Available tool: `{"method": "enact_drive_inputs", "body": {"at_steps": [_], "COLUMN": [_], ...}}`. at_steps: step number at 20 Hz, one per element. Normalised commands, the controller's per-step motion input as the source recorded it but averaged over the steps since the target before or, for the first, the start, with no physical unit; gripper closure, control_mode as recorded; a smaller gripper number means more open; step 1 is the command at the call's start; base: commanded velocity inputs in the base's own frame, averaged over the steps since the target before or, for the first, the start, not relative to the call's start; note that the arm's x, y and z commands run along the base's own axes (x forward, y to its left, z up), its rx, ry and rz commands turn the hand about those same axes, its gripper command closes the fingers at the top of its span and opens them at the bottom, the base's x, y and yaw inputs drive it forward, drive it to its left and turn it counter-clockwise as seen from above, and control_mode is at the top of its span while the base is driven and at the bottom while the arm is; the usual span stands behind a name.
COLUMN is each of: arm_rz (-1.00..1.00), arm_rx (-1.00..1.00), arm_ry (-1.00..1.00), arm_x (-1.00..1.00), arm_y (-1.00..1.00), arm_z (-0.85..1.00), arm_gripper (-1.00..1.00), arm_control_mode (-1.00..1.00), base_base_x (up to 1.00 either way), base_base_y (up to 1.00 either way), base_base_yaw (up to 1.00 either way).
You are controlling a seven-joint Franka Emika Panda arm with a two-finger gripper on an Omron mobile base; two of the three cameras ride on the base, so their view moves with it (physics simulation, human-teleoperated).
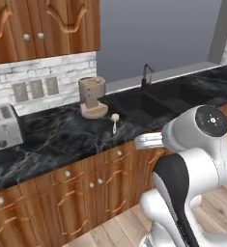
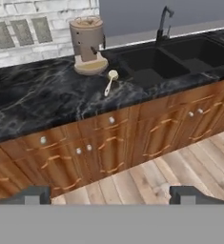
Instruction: Grab the spray bottle from the cabinet, then place it next to the cutting board for sanitizing. Then grab the dish brush from the countertop next to the sink and place it next to the cutting board.
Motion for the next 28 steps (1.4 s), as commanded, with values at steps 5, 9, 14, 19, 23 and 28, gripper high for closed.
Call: {"method": "enact_drive_inputs", "body": {"at_steps": [5, 9, 14, 19, 23, 28], "arm_rz": [0.00, 0.00, 0.00, 0.00, 0.00, 0.00], "arm_rx": [0.00, 0.00, 0.00, 0.00, 0.00, 0.00], "arm_ry": [0.00, 0.00, 0.00, 0.00, 0.00, 0.00], "arm_x": [0.00, 0.00, 0.00, 0.00, 0.00, 0.00], "arm_y": [0.00, 0.00, 0.00, 0.00, 0.00, 0.00], "arm_z": [0.00, 0.00, 0.00, 0.00, 0.00, 0.00], "arm_gripper": [-1.00, -1.00, -1.00, -1.00, -1.00, -1.00], "arm_control_mode": [1.00, 1.00, 1.00, 1.00, 1.00, 1.00], "base_base_x": [1.00, 1.00, 0.73, 0.89, 0.15, 0.00], "base_base_y": [-0.80, -0.55, 0.15, -0.05, 0.00, -0.11], "base_base_yaw": [0.25, 0.29, 0.14, 0.22, 0.28, 0.30]}}
